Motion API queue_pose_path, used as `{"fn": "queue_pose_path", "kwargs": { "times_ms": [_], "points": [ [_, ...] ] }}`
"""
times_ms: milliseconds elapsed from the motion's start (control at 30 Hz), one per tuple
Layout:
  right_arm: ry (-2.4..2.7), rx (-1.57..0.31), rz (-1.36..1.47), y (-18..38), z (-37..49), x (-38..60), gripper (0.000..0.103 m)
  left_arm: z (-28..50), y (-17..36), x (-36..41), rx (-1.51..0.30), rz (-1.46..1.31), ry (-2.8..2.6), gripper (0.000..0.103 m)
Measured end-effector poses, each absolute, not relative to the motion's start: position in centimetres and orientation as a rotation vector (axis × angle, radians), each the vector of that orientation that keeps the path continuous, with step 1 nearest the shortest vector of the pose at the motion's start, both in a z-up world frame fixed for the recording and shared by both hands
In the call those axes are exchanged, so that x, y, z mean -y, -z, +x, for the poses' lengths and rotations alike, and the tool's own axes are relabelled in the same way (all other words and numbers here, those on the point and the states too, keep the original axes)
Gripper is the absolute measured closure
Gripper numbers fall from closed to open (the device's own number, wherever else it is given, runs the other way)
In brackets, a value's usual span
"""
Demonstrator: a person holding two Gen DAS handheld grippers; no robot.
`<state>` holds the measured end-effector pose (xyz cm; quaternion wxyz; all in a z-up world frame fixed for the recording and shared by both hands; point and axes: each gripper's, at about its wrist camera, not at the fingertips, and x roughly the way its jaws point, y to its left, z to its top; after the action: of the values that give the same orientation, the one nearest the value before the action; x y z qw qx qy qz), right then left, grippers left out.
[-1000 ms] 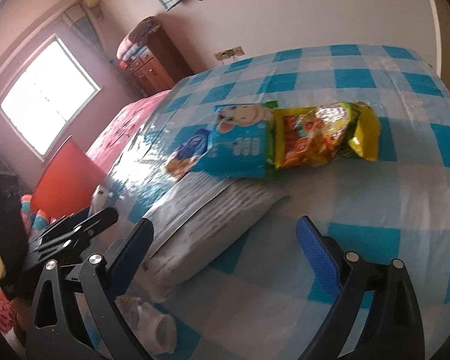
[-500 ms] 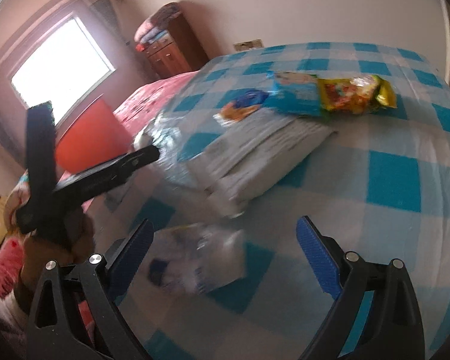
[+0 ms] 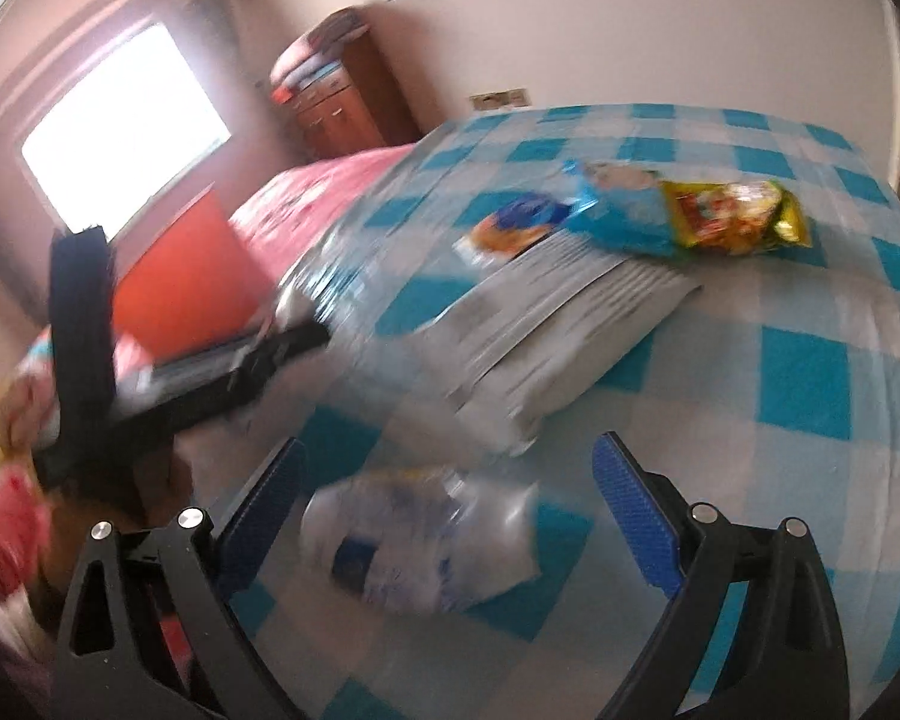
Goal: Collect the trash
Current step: 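Close the right gripper on the blue cow-print wipes pack while the left holds the bread bag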
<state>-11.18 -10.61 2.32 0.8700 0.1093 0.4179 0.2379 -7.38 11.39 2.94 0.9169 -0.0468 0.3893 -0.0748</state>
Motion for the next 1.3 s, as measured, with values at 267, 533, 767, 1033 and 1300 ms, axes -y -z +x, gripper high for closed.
{"fn": "queue_pose_path", "kwargs": {
  "times_ms": [267, 533, 767, 1033, 1300],
  "points": [
    [-0.339, -0.837, 0.252, -4.4, -4.2, 13.7, 0.008, -7.0, -2.3, -10.9, -0.819, -0.092, 0.184, 0.043],
    [-0.334, -0.931, 0.301, -3.0, 3.9, 13.8, 0.011, -6.6, -1.8, -11.4, -0.837, -0.106, 0.189, 0.043],
    [-0.291, -0.975, 0.256, -1.3, 5.9, 12.6, 0.021, -6.4, -1.8, -12.2, -0.838, -0.122, 0.185, 0.043],
    [-0.245, -0.958, 0.178, -0.9, 5.7, 11.8, 0.041, -6.4, -1.9, -12.2, -0.829, -0.134, 0.193, 0.043],
    [-0.223, -0.938, 0.150, -0.8, 5.2, 11.9, 0.057, -6.4, -2.0, -12.4, -0.827, -0.139, 0.191, 0.043]
  ]
}}
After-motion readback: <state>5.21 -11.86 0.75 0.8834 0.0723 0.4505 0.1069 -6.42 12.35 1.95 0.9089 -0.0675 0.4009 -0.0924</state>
